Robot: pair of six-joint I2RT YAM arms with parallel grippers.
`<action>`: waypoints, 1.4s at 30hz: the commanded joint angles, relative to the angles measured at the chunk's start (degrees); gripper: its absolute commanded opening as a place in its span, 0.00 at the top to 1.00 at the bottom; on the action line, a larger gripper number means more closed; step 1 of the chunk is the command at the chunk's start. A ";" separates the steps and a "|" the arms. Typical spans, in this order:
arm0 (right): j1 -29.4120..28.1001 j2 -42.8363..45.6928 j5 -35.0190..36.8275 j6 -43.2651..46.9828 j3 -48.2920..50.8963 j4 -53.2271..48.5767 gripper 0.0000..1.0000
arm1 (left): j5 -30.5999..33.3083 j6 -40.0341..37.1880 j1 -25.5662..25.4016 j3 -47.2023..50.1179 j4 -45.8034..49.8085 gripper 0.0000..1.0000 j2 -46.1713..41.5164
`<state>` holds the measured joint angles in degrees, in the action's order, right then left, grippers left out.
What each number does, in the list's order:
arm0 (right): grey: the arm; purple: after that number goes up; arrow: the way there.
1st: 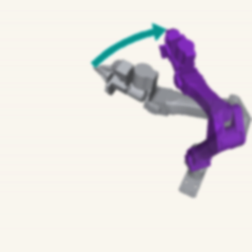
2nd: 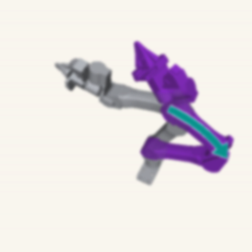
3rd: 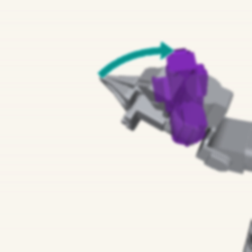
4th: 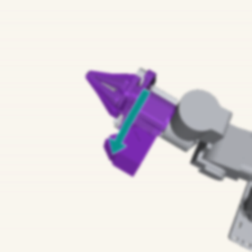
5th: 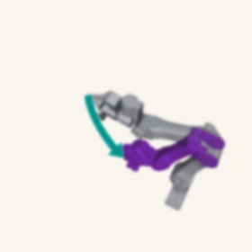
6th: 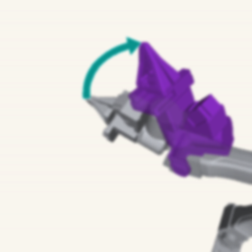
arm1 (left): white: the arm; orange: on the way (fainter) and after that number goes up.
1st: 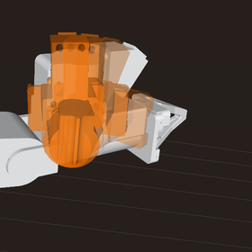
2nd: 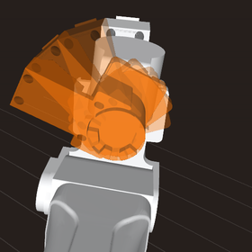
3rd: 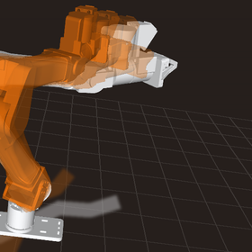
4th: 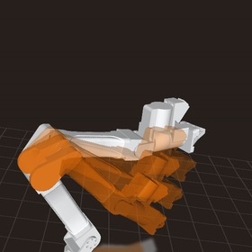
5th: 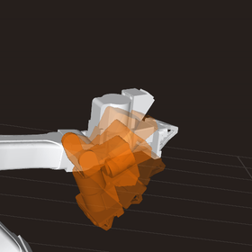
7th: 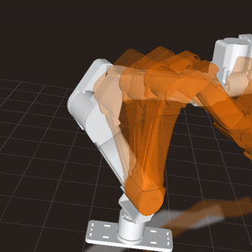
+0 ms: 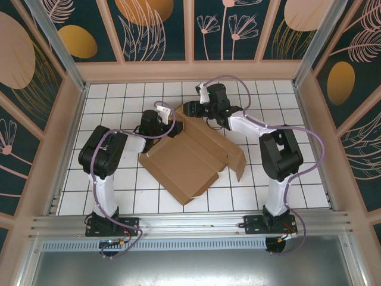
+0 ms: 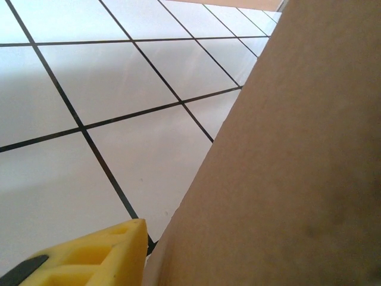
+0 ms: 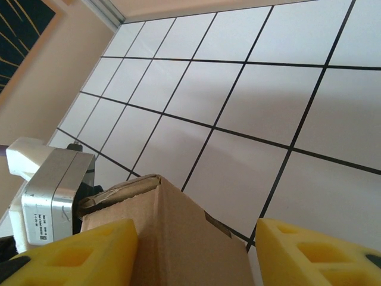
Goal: Fold the paper box
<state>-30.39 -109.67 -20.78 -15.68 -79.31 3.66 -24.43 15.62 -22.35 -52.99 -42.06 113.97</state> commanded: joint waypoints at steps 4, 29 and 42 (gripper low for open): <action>-3.10 -2.98 6.29 6.46 1.14 -15.24 0.45 | 0.34 0.69 -0.15 1.22 -1.08 0.68 1.44; -1.27 0.77 -6.03 0.60 6.90 -5.64 0.45 | 2.15 -1.65 -0.68 4.03 -5.04 0.61 -3.66; 1.64 1.61 -7.87 -1.02 8.56 -3.77 0.45 | 2.34 -3.27 -0.68 3.67 -6.14 0.55 -5.08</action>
<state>-29.32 -107.35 -29.12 -16.91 -73.73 7.62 -21.87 13.58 -22.63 -48.38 -46.54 110.61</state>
